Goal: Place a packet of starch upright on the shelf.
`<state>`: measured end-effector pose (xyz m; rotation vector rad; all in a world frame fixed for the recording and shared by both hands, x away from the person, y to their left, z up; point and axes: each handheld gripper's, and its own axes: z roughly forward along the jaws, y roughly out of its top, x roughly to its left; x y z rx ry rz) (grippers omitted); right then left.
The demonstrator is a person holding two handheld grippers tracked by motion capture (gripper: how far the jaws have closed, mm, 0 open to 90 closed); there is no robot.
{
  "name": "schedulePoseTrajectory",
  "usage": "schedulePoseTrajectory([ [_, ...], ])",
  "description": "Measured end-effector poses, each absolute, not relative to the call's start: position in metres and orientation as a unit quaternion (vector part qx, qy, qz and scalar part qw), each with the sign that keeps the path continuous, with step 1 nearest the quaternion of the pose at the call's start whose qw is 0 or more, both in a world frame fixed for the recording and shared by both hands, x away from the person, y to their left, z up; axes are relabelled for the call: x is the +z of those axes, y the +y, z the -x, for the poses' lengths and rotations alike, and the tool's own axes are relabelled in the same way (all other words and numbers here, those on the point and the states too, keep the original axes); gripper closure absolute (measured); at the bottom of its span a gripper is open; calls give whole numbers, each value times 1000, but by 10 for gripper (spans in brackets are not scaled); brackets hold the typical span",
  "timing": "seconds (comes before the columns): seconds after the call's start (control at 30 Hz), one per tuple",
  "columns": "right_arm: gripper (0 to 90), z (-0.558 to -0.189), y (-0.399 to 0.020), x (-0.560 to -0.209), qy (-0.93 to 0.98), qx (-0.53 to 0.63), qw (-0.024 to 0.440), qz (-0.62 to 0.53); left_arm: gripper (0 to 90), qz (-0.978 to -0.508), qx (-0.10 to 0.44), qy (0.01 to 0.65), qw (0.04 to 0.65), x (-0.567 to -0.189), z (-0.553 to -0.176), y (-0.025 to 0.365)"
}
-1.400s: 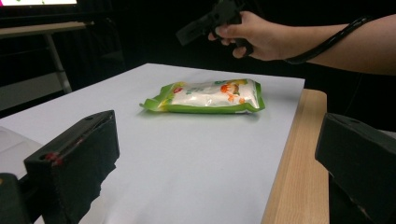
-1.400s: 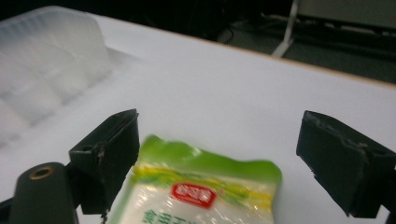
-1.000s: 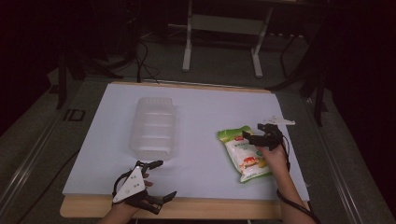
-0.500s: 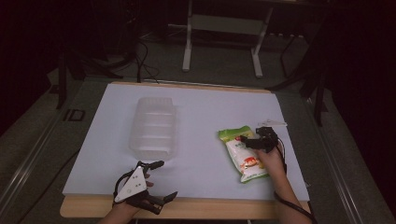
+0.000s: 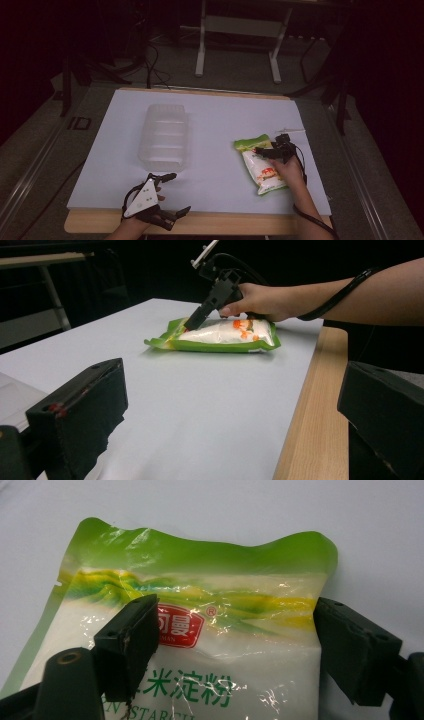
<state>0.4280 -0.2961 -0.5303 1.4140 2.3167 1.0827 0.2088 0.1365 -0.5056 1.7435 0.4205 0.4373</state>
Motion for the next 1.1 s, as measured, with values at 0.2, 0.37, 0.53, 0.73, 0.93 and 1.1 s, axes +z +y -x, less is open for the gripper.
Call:
schedulePoseTrajectory([
  [0.2, 315, -425, -293, -529, 796, 359, 121, -472, 0, -753, 190, 182, 603, -506, -209, 136],
  [0.37, 613, -419, -291, -527, 803, 355, 137, -458, 0, -753, 189, 182, 603, -506, -209, 136],
  [0.53, 724, -412, -290, -524, 807, 361, 156, -440, 0, -753, 190, 182, 603, -505, -210, 136],
  [0.73, 763, -408, -286, -520, 816, 353, 172, -425, 0, -750, 192, 187, 604, -505, -210, 139],
  [0.93, 773, -405, -282, -516, 820, 354, 172, -416, 0, -751, 191, 188, 603, -505, -211, 139],
  [1.1, 782, -398, -286, -507, 809, 374, 177, -416, 0, -753, 192, 190, 601, -505, -211, 139],
])
